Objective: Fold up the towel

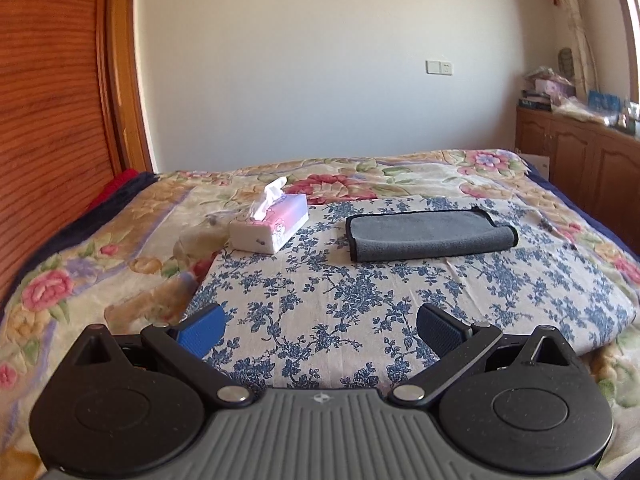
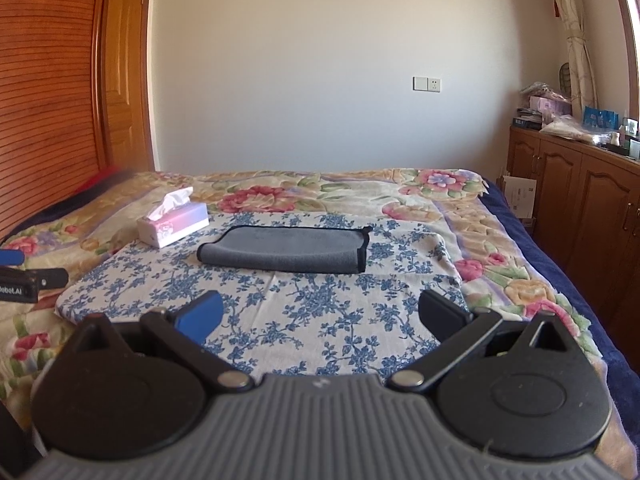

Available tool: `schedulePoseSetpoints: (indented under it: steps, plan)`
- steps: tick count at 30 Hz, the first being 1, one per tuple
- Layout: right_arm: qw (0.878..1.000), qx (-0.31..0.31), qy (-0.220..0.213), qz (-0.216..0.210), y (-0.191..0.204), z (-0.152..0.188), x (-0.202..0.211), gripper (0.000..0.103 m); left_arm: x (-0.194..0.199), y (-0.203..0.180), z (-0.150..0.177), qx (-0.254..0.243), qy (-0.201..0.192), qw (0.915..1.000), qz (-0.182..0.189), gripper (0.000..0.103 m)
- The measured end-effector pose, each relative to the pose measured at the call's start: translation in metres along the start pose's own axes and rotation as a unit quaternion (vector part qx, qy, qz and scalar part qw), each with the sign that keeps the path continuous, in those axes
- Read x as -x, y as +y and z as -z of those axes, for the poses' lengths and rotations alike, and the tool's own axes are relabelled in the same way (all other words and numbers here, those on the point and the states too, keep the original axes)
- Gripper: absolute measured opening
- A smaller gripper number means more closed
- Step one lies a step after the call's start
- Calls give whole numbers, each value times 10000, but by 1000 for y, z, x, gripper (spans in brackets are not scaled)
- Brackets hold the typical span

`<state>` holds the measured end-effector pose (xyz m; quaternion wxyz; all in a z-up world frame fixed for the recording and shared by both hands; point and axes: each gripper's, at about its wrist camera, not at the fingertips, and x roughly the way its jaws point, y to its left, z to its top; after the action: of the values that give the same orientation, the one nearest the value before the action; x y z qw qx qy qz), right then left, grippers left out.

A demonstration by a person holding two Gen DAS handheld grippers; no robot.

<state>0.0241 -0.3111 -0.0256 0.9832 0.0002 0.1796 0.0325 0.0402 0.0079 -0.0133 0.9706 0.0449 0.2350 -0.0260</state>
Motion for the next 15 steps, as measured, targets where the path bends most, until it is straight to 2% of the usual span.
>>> schedulePoseSetpoints:
  steps: [8,15]
  plan:
    - [9997,-52,-207,91,-3,1,4,103,4,6,-1,121,-245,9996,-94,103]
    - [9991,-96,-377,166,-5,2,9,103,14,3,-2,25,-546,9985,-54,103]
